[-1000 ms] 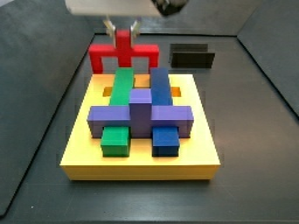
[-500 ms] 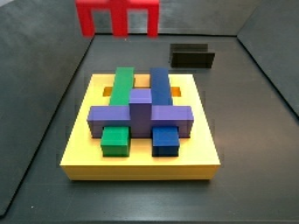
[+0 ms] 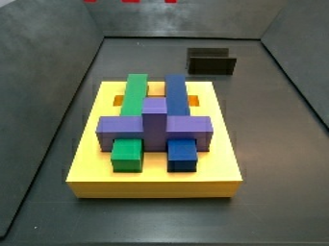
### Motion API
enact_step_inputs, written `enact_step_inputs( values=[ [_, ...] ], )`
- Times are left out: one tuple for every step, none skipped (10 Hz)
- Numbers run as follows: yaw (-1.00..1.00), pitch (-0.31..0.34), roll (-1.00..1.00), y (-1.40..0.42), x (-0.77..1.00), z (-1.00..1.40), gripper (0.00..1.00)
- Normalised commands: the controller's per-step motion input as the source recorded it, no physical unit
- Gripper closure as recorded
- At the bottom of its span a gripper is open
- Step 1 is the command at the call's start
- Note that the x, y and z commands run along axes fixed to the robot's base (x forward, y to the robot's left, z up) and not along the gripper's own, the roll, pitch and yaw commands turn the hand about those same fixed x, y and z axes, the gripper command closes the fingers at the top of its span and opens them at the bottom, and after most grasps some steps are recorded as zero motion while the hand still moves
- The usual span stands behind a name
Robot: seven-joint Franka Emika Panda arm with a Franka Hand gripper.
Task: Pick up the red object. Move up. Move to above the board. Insert the red object.
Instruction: Move to above the board, then insert the red object.
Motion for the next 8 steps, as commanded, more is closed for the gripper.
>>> enact_step_inputs(
  values=[
    [-0.28,0.181,0.09,-1.40,0.61,0.39,1.00],
    [-0.15,0.250,0.12,-1.40,0.70,0.35,1.00],
    [-0.10,0.261,0.09,-1.40,0.80,0.37,1.00],
    [-0.03,0.223,0.10,-0.42,0.27,0.13,1.00],
    [0.00,0.000,0.00,0.03,0.00,0.00,1.00],
    [0.00,0.000,0.00,0.22,0.12,-0.02,1.00],
    [0.00,0.000,0.00,0.41,0.19,-0.15,1.00],
    [0.00,-0.059,0.00,0.48,0.18,-0.45,1.00]
  ],
)
